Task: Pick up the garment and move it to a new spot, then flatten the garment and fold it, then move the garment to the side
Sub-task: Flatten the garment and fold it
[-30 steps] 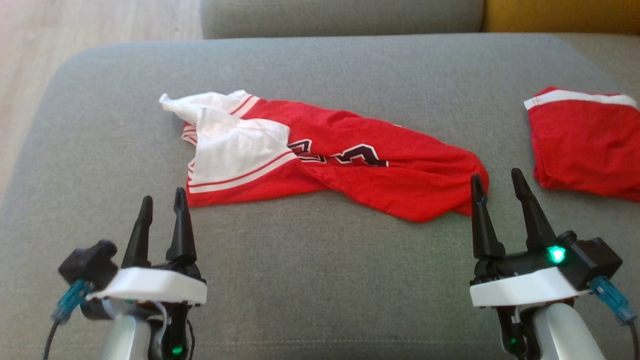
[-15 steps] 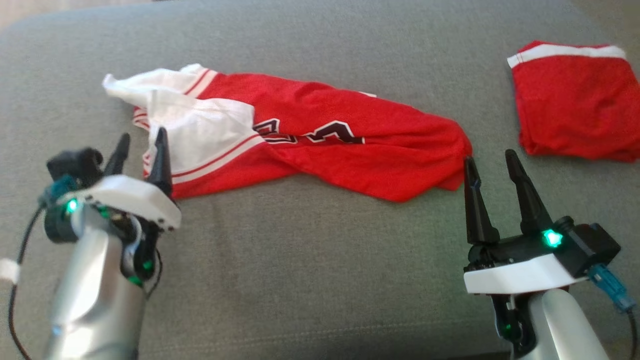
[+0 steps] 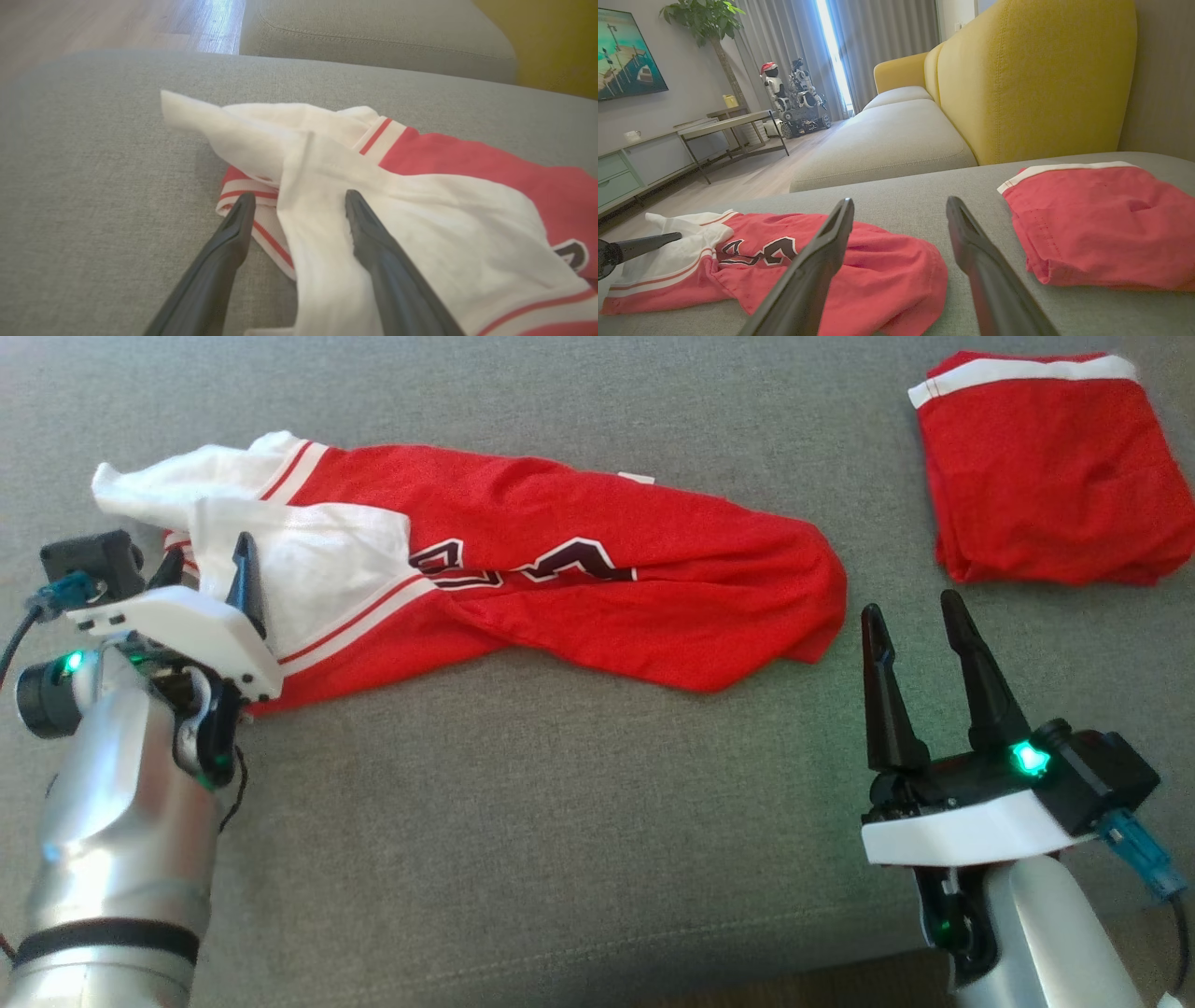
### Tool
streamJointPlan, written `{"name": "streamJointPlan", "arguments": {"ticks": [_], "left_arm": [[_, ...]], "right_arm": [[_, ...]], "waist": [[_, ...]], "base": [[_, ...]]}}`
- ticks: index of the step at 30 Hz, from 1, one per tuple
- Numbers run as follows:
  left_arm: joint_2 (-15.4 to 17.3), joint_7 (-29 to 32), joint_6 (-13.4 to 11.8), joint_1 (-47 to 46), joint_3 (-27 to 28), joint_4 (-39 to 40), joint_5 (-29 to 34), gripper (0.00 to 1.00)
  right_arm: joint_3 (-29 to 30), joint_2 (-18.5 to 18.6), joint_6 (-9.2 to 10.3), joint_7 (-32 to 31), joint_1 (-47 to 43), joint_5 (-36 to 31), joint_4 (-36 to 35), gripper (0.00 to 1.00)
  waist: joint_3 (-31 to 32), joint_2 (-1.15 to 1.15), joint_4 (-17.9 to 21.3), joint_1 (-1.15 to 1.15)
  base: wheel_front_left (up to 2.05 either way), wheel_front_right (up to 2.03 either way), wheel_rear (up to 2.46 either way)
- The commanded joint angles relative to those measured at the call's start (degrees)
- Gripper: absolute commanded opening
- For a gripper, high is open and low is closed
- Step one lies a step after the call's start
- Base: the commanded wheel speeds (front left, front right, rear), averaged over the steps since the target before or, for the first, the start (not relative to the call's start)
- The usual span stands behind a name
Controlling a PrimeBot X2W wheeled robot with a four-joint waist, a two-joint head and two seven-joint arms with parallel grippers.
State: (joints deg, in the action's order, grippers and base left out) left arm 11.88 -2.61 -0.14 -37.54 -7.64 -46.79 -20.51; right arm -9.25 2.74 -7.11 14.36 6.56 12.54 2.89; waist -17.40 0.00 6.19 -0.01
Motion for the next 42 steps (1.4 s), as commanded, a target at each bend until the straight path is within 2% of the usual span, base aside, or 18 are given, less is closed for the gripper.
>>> {"name": "streamJointPlan", "arguments": {"ticks": [1,7,8,9,10,18,24,32,42], "left_arm": [[2.98,-0.33,0.22,-3.13,1.41,-0.08,0.03,1.0],[3.75,-1.68,0.77,-5.66,1.13,-5.93,-0.03,1.0],[3.71,-1.98,1.01,-5.99,1.16,-6.7,-0.22,0.94],[3.66,-2.48,1.19,-6.26,1.15,-7.29,-0.33,0.06],[3.54,-3.01,1.44,-6.43,1.11,-7.75,-0.45,0.0],[1.61,-7.3,2.74,-5.4,-0.43,-8.76,-0.25,0.0],[0.29,-9.5,4.24,-2.65,-2.78,-5.44,0.58,0.0],[-0.06,-8.33,6.55,4.52,-7.93,5.24,1.45,0.0],[3.62,-2.91,7.58,16.2,-17.29,22.6,-1.57,0.0]], "right_arm": [[-1.43,0.14,-0.37,0.6,1.81,0.32,-1.75,1.0],[-1.41,0.14,-0.37,0.62,1.94,0.27,-2.19,1.0],[-1.37,0.14,-0.37,0.62,1.93,0.25,-2.26,1.0],[-1.3,0.14,-0.37,0.62,1.89,0.22,-2.3,1.0],[-1.18,0.14,-0.37,0.62,1.82,0.19,-2.29,1.0],[-0.72,0.14,-0.37,0.63,1.15,0.21,-1.3,1.0],[-0.61,0.14,-0.37,0.63,0.49,0.2,0.21,1.0],[0.89,0.14,-0.37,0.56,-0.46,0.04,2.98,1.0],[0.77,0.14,-0.37,0.49,-1.18,0.81,4.09,1.0]], "waist": [[-0.44,0.0,0.35,0.01],[-1.42,0.0,0.81,0.01],[-1.46,0.0,0.81,0.01],[-1.44,0.0,0.78,0.01],[-1.35,0.0,0.69,0.01],[1.35,0.0,-1.45,0.01],[4.57,0.0,-4.62,0.01],[8.06,0.0,-9.4,0.01],[11.12,0.0,-12.06,0.01]], "base": [[0.0,0.0,0.0],[0.0,0.0,0.0],[0.0,0.0,0.0],[0.0,0.0,0.0],[0.0,0.0,0.0],[0.0,0.0,0.0],[0.0,0.0,0.0],[0.0,0.0,0.0],[0.0,0.0,0.0]]}}
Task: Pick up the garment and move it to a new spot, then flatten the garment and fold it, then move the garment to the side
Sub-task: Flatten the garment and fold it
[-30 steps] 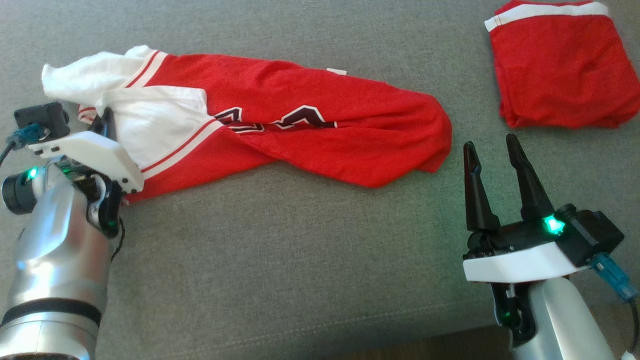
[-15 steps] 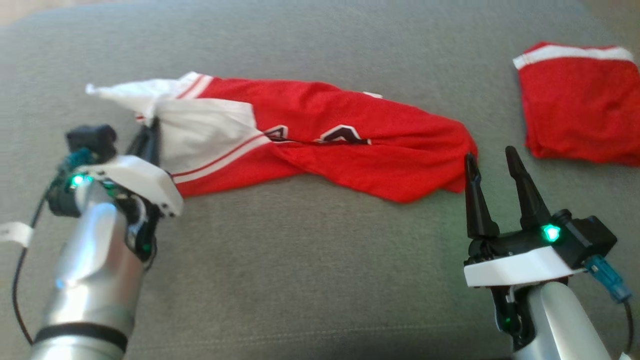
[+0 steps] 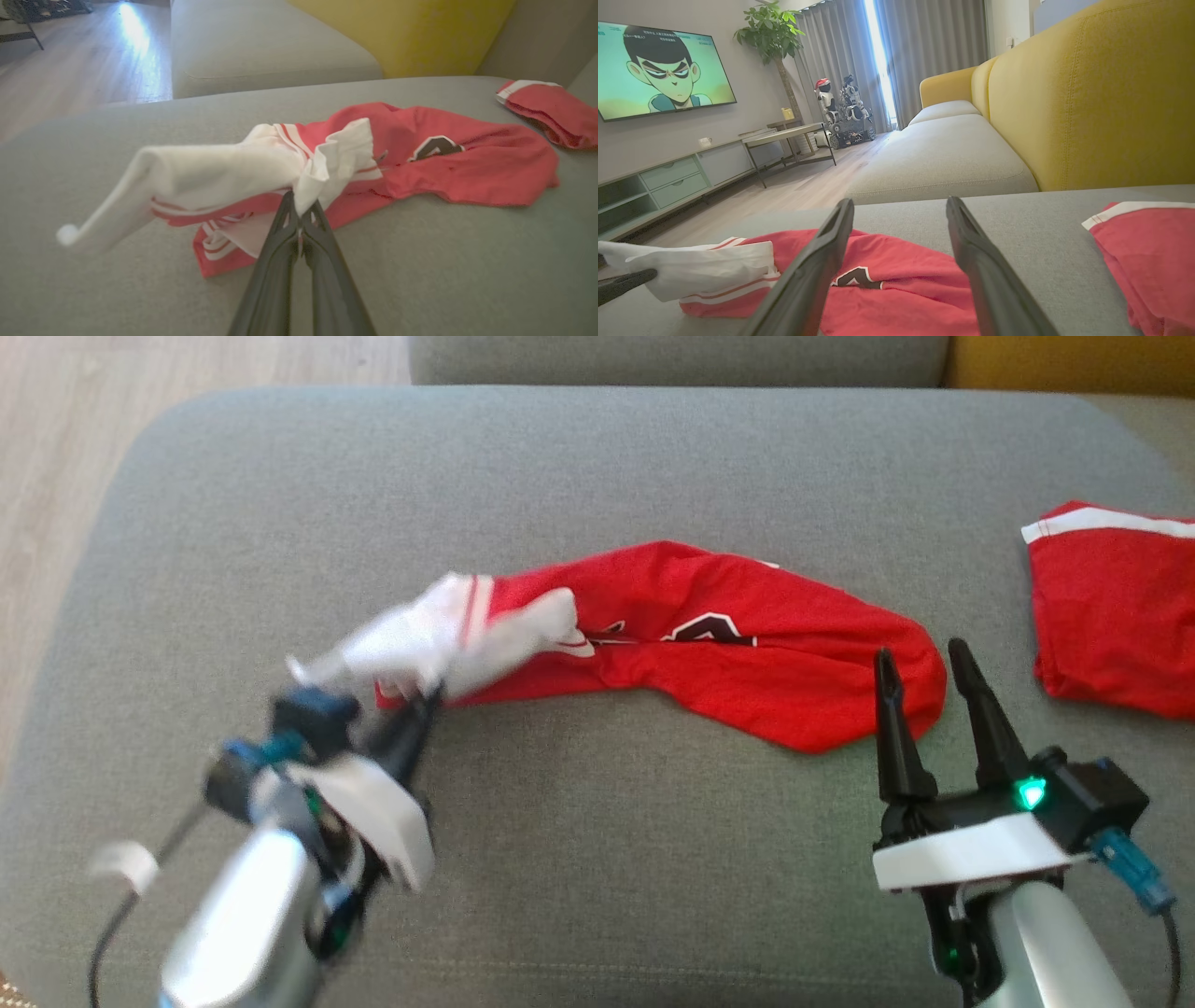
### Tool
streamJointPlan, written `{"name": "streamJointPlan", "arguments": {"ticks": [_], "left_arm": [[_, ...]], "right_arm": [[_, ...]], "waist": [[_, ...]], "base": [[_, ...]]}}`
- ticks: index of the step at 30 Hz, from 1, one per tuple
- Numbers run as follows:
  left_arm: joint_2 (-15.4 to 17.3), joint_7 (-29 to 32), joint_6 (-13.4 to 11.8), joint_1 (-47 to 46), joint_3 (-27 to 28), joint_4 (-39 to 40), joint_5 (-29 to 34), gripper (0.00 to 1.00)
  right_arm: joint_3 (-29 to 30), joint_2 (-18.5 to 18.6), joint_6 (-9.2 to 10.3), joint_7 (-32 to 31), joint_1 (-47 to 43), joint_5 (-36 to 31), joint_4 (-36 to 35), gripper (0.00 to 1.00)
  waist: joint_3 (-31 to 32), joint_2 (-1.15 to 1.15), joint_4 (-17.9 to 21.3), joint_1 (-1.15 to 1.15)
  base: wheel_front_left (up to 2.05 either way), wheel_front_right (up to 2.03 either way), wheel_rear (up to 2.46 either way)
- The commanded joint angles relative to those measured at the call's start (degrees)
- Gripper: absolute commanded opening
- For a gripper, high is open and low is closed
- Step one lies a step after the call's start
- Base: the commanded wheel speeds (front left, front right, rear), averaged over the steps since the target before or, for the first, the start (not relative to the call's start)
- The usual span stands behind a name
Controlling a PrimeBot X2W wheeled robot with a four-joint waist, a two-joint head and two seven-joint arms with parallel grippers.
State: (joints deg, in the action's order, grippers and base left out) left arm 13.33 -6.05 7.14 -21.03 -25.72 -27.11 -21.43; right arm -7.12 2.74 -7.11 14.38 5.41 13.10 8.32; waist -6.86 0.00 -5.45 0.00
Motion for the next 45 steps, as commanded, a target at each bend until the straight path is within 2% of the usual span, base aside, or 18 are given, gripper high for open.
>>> {"name": "streamJointPlan", "arguments": {"ticks": [1,8,9,10,11,17,26,30,39,45], "left_arm": [[2.72,1.25,0.31,1.03,-0.86,4.57,-1.36,0.0],[8.09,6.16,0.34,7.36,-11.39,10.55,-5.72,0.0],[8.53,6.32,0.34,7.66,-11.97,10.42,-5.68,0.18],[8.78,6.1,0.3,7.84,-12.16,10.22,-5.48,0.55],[8.89,5.7,0.01,7.97,-12.16,9.94,-5.23,1.0],[7.95,2.93,-1.74,8.68,-10.15,9.5,-6.85,1.0],[6.38,-3.56,-7.19,10.27,-3.46,12.11,-10.79,1.0],[5.28,-5.82,-8.8,10.93,-1.38,12.38,-12.01,1.0],[2.17,-8.58,-10.2,12.75,0.97,11.79,-11.7,1.0],[1.82,-8.16,-11.11,13.08,0.45,8.04,-10.42,1.0]], "right_arm": [[-1.33,0.14,-0.37,0.48,-0.18,0.29,-1.31,1.0],[-1.26,0.14,-0.37,0.29,-0.59,0.31,-1.44,1.0],[-1.25,0.14,-0.37,0.22,-0.6,0.3,-1.46,1.0],[-1.25,0.14,-0.37,0.14,-0.61,0.27,-1.46,1.0],[-1.27,0.14,-0.37,0.07,-0.61,0.26,-1.46,1.0],[-1.22,0.14,-0.37,-0.12,-0.9,0.31,-1.51,1.0],[-0.53,0.14,-0.37,-0.22,-1.84,0.46,-1.89,1.0],[-0.86,0.14,-0.37,-0.2,-1.84,0.73,-1.73,1.0],[-1.16,0.14,-0.37,-0.06,-1.72,1.01,-1.68,1.0],[-1.51,0.14,-0.37,-0.01,-1.46,1.04,-1.63,1.0]], "waist": [[0.75,0.0,-0.49,0.0],[1.12,0.0,-0.87,0.0],[1.14,0.0,-0.89,0.0],[1.18,0.0,-0.89,0.0],[1.23,0.0,-0.85,0.0],[1.78,0.0,-0.73,0.0],[2.44,0.0,-1.5,0.0],[2.69,0.0,-1.75,0.0],[2.37,0.0,-1.93,0.0],[1.97,0.0,-1.44,0.0]], "base": [[0.0,0.0,0.0],[0.0,0.0,0.0],[0.0,0.0,0.0],[0.0,0.0,0.0],[0.0,0.0,0.0],[0.0,0.0,0.0],[0.0,0.0,0.0],[0.0,0.0,0.0],[0.0,0.0,0.0],[0.0,0.0,0.0]]}}
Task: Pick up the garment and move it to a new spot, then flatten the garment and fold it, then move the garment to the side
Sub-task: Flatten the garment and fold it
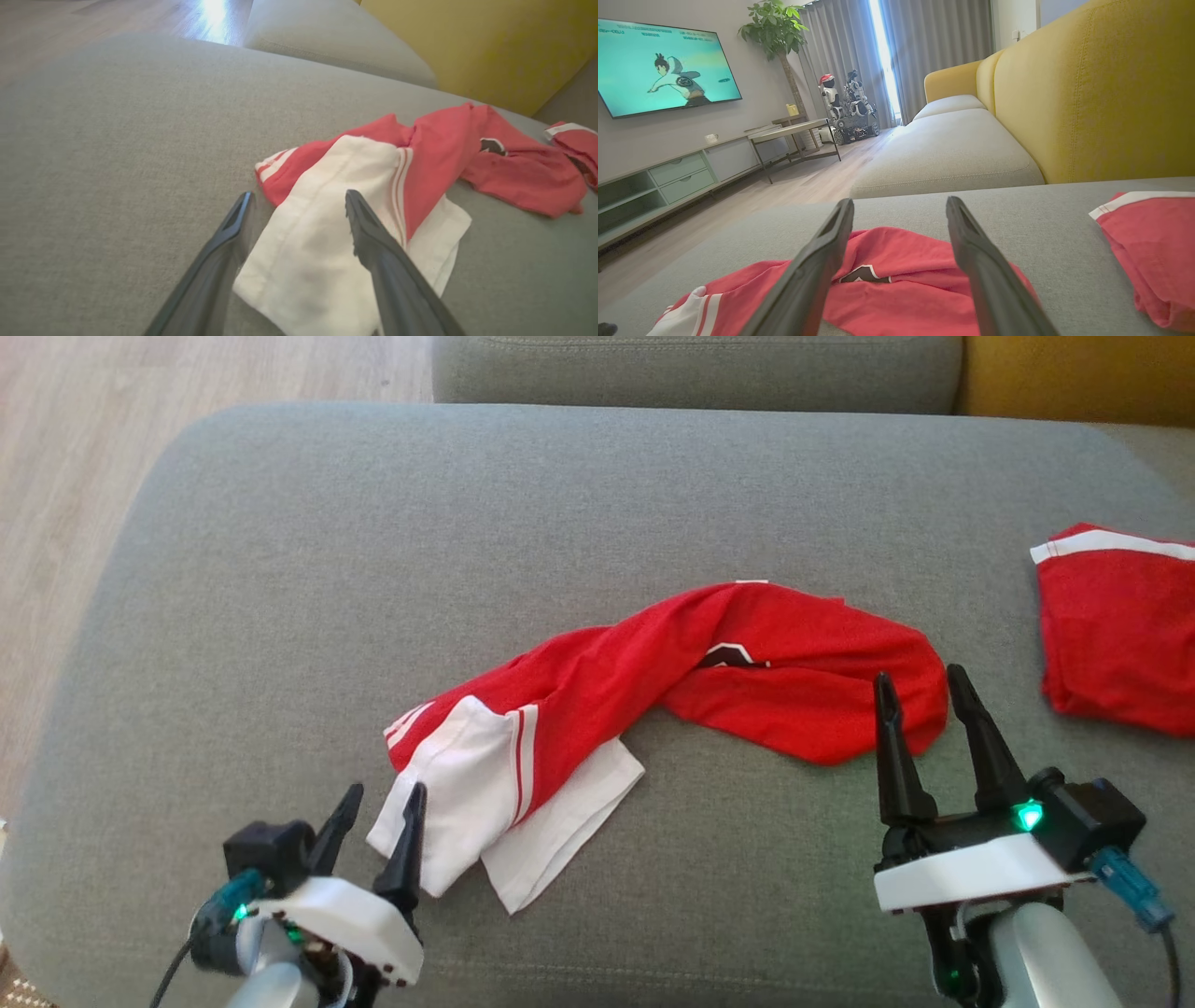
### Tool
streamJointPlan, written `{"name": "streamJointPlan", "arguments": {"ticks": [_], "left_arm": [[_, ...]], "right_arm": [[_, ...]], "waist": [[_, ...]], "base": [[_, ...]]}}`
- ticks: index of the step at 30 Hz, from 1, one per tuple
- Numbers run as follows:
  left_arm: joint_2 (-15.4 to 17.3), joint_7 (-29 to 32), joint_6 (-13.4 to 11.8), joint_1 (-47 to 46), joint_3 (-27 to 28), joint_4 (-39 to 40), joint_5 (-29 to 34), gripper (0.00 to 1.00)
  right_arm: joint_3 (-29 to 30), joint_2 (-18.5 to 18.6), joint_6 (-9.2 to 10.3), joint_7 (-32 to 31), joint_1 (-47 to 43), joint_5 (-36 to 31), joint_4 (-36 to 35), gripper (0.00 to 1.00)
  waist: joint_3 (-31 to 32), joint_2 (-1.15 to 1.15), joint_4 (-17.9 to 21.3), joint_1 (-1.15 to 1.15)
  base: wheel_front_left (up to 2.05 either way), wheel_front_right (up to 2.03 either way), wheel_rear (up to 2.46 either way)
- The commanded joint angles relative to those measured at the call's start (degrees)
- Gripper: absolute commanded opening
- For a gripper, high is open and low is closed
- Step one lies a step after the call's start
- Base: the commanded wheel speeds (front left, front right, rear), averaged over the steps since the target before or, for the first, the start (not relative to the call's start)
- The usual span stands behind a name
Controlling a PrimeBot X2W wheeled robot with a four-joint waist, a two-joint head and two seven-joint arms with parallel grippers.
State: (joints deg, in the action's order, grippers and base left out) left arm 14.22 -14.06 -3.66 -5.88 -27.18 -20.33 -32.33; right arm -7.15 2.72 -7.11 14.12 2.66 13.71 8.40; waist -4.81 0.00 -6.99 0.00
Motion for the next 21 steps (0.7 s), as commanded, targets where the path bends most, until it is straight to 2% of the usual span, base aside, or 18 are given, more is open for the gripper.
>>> {"name": "streamJointPlan", "arguments": {"ticks": [1,19,21], "left_arm": [[1.02,0.24,-0.58,-2.27,1.71,0.44,0.72,1.0],[0.0,6.86,-2.03,-5.29,-0.19,-9.12,-0.12,1.0],[-0.21,7.64,-1.62,-5.69,-0.46,-9.93,-0.45,0.0]], "right_arm": [[-1.53,0.16,-0.37,0.25,1.35,0.43,-1.72,1.0],[-1.57,0.16,-0.37,0.44,1.9,0.39,-1.59,1.0],[-1.42,0.16,-0.37,0.45,1.93,0.31,-1.56,1.0]], "waist": [[-0.2,0.0,0.24,0.0],[-1.93,0.0,2.05,0.0],[-2.09,0.0,2.15,0.0]], "base": [[0.0,0.0,0.0],[0.0,0.0,0.0],[0.0,0.0,0.0]]}}
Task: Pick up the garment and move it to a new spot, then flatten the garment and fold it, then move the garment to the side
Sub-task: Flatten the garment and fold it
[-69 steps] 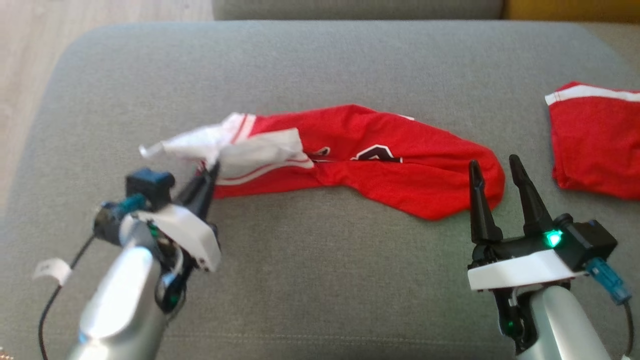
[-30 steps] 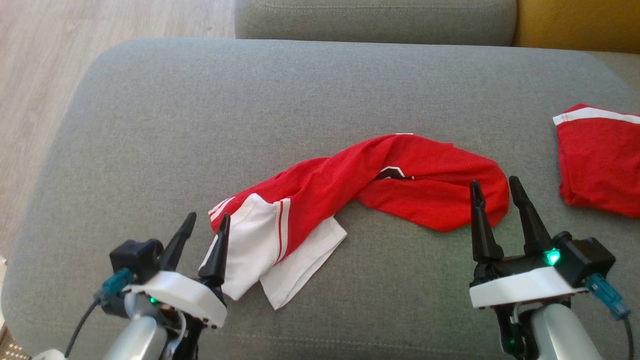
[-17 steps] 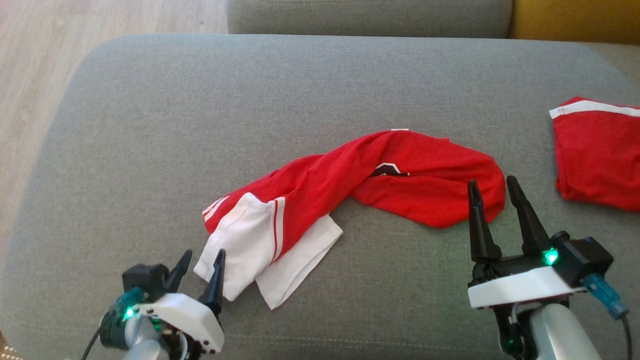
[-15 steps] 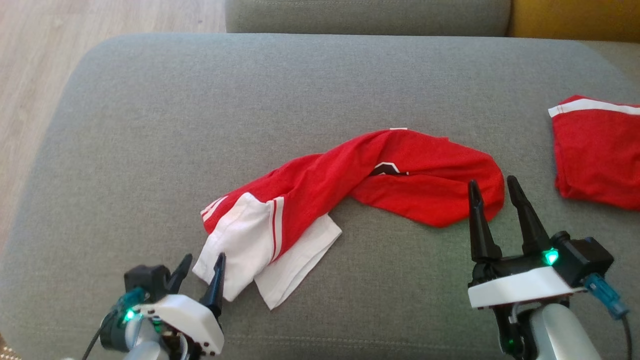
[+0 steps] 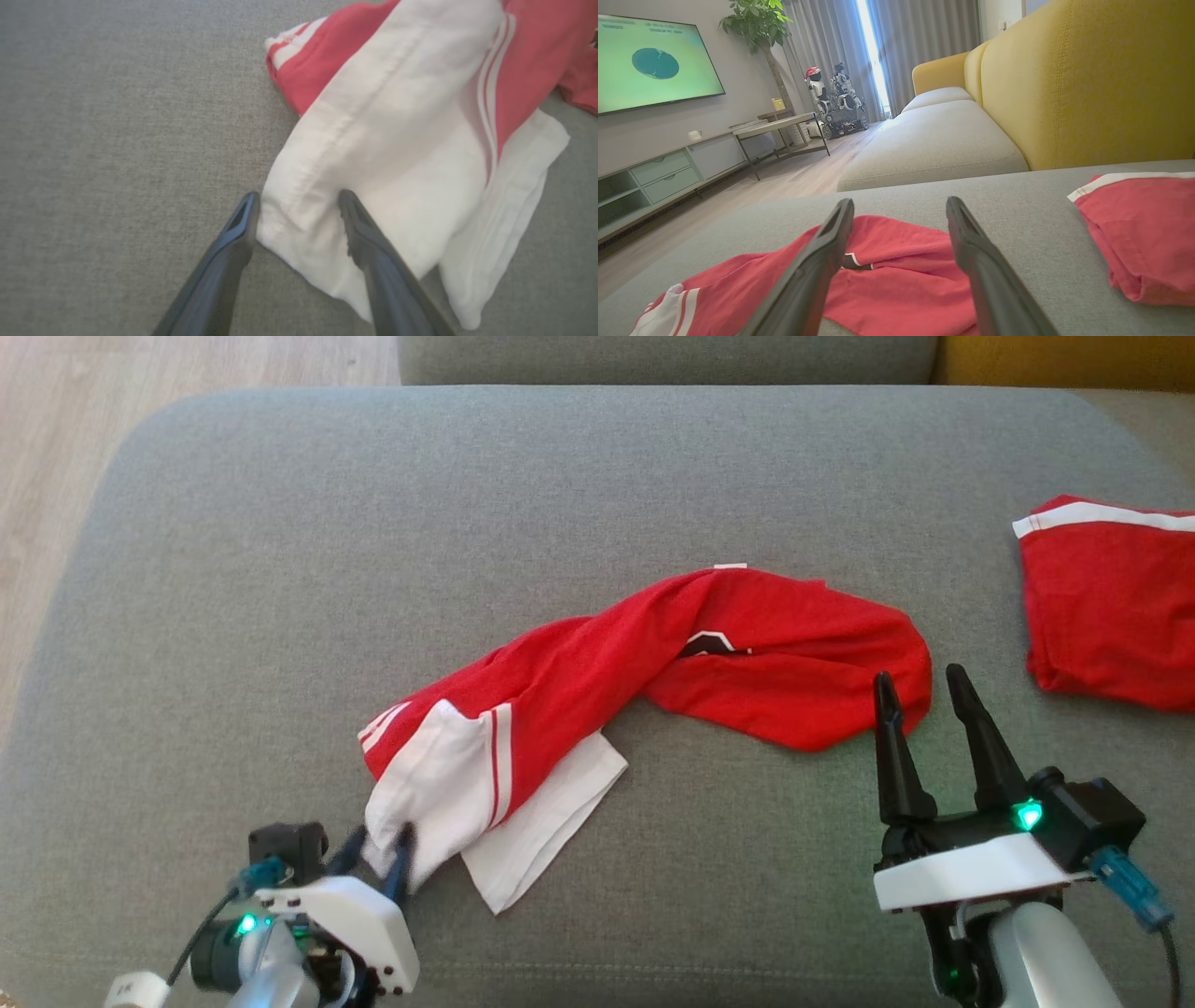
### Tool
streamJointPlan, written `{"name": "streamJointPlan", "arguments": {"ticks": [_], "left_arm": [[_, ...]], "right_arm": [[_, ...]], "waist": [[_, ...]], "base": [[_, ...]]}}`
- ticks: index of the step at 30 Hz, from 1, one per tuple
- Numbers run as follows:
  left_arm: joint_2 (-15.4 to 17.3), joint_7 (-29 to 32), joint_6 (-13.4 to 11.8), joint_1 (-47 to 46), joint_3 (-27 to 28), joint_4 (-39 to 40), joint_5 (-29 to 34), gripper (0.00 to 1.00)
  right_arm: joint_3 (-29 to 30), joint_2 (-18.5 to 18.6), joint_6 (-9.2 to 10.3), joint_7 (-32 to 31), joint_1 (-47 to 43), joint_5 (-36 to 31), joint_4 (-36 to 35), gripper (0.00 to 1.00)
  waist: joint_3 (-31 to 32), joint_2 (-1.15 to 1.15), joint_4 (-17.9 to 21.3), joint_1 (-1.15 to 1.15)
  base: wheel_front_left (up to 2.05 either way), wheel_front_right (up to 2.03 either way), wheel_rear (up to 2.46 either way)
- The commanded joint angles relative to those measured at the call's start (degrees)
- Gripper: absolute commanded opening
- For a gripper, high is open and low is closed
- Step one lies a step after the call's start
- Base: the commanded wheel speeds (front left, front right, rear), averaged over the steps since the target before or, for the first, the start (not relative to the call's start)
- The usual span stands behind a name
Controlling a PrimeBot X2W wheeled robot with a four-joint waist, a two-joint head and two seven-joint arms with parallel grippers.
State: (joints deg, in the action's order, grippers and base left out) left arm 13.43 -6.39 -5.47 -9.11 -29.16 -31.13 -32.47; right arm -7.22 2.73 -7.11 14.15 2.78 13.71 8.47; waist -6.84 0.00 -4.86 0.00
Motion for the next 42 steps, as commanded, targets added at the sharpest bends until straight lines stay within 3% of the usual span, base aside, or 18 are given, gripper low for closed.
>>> {"name": "streamJointPlan", "arguments": {"ticks": [1,8,16,20,25,29,35,42], "left_arm": [[0.53,-0.02,0.27,-2.66,1.51,0.64,-0.4,0.0],[1.73,-4.52,-1.25,-3.96,3.19,3.09,0.47,0.0],[6.31,-7.63,-3.34,-6.59,5.56,14.87,4.59,0.0],[9.7,-6.48,-3.62,-10.4,5.65,21.31,7.47,0.0],[14.3,-1.42,-1.98,-19.7,5.58,23.87,10.67,0.0],[17.51,2.36,0.47,-29.74,5.89,20.34,12.7,0.0],[21.63,5.96,4.28,-43.75,5.53,7.12,16.0,0.0],[22.76,6.68,6.57,-53.88,4.51,-7.0,18.26,0.0]], "right_arm": [[-1.32,0.15,-0.37,0.44,1.86,0.29,-1.63,1.0],[-0.74,0.15,-0.37,0.51,1.76,0.31,-1.43,1.0],[-1.58,0.15,-0.37,0.59,2.23,0.83,-0.98,1.0],[-2.23,0.15,-0.37,0.65,2.87,0.94,-0.96,1.0],[-3.54,0.15,-0.37,0.71,4.47,1.14,-1.14,1.0],[-5.03,0.15,-0.37,0.76,6.54,1.49,-1.39,1.0],[-6.98,0.15,-0.37,0.83,9.29,3.17,-2.06,1.0],[-8.58,0.15,-0.37,0.84,10.5,4.52,-3.78,1.0]], "waist": [[-0.13,0.0,0.06,0.0],[0.17,0.0,-0.34,0.0],[0.67,0.0,0.1,0.0],[-0.1,0.0,1.57,0.0],[-2.35,0.0,4.75,0.0],[-5.33,0.0,8.39,0.0],[-9.99,0.0,14.11,0.0],[-14.15,0.0,17.99,0.0]], "base": [[0.0,0.0,0.0],[0.0,0.0,0.0],[0.0,0.0,0.0],[0.0,0.0,0.0],[0.0,0.0,0.0],[0.0,0.0,0.0],[0.0,0.0,0.0],[0.0,0.0,0.0]]}}
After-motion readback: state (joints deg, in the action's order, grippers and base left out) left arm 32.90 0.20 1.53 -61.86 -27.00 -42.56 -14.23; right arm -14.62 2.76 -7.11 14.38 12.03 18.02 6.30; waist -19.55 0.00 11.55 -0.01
